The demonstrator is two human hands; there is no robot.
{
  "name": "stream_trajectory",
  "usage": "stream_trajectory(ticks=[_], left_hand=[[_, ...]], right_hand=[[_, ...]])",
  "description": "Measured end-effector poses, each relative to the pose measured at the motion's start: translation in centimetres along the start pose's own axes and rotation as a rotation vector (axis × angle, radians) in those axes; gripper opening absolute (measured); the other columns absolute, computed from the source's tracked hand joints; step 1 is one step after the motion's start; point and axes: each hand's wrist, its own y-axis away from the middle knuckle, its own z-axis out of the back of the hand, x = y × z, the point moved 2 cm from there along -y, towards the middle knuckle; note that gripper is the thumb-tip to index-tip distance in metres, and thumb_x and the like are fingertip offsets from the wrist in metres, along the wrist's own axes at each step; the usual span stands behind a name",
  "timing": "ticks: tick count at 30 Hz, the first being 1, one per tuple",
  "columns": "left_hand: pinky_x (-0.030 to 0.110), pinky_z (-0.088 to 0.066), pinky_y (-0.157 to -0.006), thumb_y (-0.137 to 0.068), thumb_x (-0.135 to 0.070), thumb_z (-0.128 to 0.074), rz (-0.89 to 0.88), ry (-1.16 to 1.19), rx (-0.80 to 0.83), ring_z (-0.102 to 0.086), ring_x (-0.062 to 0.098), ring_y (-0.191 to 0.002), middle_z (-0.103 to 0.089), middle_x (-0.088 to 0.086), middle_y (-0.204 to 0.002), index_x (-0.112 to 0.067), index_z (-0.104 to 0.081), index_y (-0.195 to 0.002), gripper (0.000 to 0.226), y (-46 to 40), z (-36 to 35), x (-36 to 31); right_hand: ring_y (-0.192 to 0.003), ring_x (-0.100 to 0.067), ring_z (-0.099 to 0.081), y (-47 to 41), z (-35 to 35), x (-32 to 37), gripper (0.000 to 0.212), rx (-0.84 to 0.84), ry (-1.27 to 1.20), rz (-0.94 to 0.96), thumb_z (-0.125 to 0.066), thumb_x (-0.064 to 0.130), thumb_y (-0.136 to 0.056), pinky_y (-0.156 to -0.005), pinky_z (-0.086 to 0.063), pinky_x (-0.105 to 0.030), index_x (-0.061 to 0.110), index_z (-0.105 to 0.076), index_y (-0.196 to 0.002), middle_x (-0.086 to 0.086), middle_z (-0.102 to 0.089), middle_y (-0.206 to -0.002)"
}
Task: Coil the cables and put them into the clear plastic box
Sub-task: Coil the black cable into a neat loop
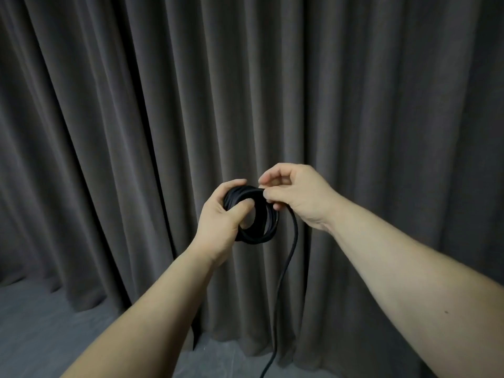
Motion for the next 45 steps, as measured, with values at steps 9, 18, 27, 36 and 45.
stream_trajectory(ticks=[9,18,27,36,45], left_hand=[[0.025,-0.039,-0.050,-0.070,-0.016,-0.069,0.034,0.153,-0.044,-0.044,0.007,-0.044,-0.057,-0.009,-0.061,-0.021,-0.066,-0.102,0.032,0.1,-0.6,-0.5],[0.022,-0.047,-0.049,-0.089,-0.004,-0.063,0.094,0.275,-0.202,-0.053,0.006,-0.050,-0.063,-0.007,-0.068,-0.020,-0.066,-0.102,0.021,-0.2,-0.8,-1.2],[0.030,-0.054,-0.069,-0.077,-0.015,-0.076,0.068,0.270,-0.075,-0.068,0.011,-0.082,-0.071,-0.002,-0.093,-0.024,-0.062,-0.116,0.042,0.0,-1.4,-1.8],[0.032,-0.051,-0.066,-0.088,0.004,-0.059,-0.005,0.202,-0.092,-0.059,0.011,-0.064,-0.064,0.000,-0.079,-0.023,-0.060,-0.114,0.038,-0.2,-1.4,-1.6],[0.027,-0.046,-0.060,-0.088,0.002,-0.058,0.005,0.254,-0.401,-0.048,0.007,-0.049,-0.055,-0.001,-0.069,-0.019,-0.061,-0.109,0.031,-1.7,0.7,-0.7]], right_hand=[[-0.067,-0.001,-0.060,-0.1,0.4,-0.6,0.014,-0.202,0.190,0.189,-0.070,0.003,-0.081,-0.068,-0.048,-0.013,0.017,-0.070,-0.079,0.004,-0.068,-0.073],[-0.127,-0.006,-0.045,1.4,-0.5,-1.5,0.088,0.077,0.608,0.138,-0.070,0.059,-0.066,-0.107,-0.037,-0.026,0.032,-0.039,-0.143,0.013,-0.041,-0.138],[-0.120,-0.023,-0.053,1.5,-1.0,-1.3,0.118,0.008,0.901,0.102,-0.075,0.070,-0.055,-0.093,-0.049,-0.039,0.049,-0.002,-0.145,0.005,-0.048,-0.139],[-0.116,-0.010,-0.054,1.2,-0.9,-1.7,0.118,0.031,0.645,0.045,-0.085,0.056,-0.051,-0.096,-0.047,-0.029,0.049,-0.013,-0.144,0.012,-0.058,-0.128],[-0.059,-0.017,-0.055,1.4,0.2,-4.0,0.049,0.073,0.169,-0.147,-0.051,-0.010,-0.082,-0.063,-0.053,-0.035,0.018,-0.041,-0.120,-0.008,-0.057,-0.085]])
